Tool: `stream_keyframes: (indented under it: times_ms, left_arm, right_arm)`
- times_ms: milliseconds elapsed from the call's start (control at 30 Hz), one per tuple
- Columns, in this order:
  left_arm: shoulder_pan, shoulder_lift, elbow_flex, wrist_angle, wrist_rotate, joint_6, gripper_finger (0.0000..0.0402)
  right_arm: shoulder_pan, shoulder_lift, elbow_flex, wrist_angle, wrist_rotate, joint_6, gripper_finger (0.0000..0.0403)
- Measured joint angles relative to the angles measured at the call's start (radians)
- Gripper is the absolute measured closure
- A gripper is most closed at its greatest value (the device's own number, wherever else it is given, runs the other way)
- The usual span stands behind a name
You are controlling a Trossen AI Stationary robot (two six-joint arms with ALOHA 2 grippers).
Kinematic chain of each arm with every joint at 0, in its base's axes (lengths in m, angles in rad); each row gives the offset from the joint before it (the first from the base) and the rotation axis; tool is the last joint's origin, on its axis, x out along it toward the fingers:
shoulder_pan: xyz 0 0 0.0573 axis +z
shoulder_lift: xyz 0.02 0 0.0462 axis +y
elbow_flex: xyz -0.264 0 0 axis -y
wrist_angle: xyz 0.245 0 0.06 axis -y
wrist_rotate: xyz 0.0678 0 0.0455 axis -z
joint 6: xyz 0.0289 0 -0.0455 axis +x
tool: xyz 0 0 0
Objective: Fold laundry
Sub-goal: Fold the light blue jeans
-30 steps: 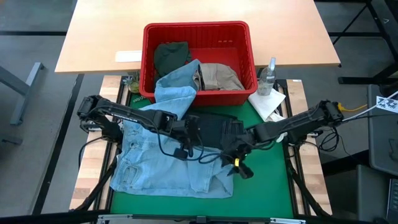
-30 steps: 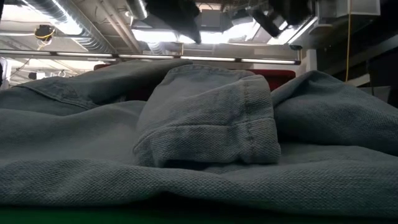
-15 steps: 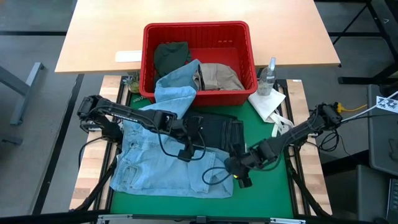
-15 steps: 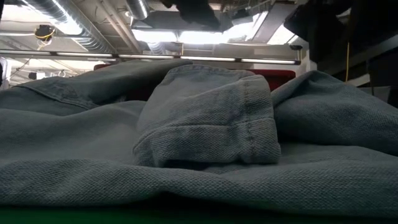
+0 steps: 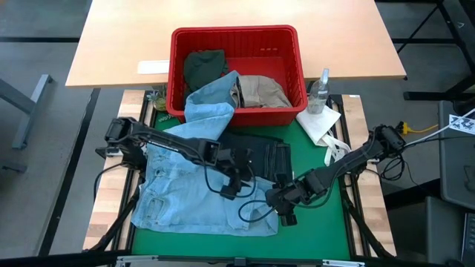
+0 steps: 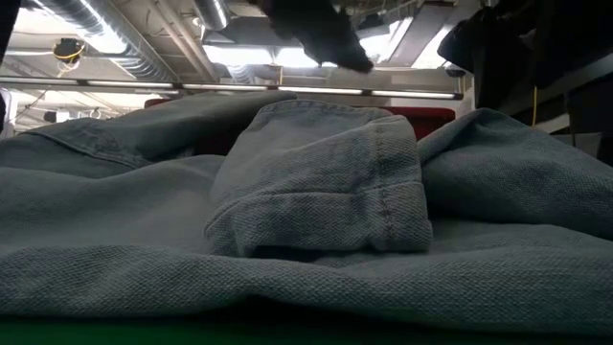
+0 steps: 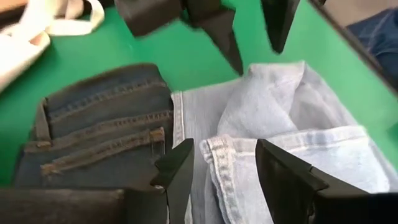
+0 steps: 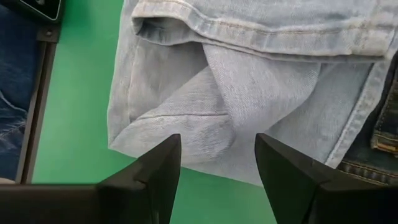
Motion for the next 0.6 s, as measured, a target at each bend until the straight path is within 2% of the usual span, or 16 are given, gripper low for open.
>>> stream_keyframes:
  times_ms: [167, 333, 600]
  left_arm:
    - [0.000, 0.042, 0.000, 0.002, 0.011, 0.000, 0.0238]
    - [0.006, 0.055, 0.000, 0.006, 0.011, -0.008, 0.0237]
    - [0.030, 0.055, 0.000, 0.001, 0.028, -0.133, 0.0237]
  right_arm:
    - [0.000, 0.000, 0.000, 0.000, 0.005, 0.000, 0.0198]
    - [0.000, 0.015, 0.000, -0.001, 0.064, 0.019, 0.0198]
    - [0.000, 0.113, 0.000, 0.026, 0.061, 0.066, 0.0198]
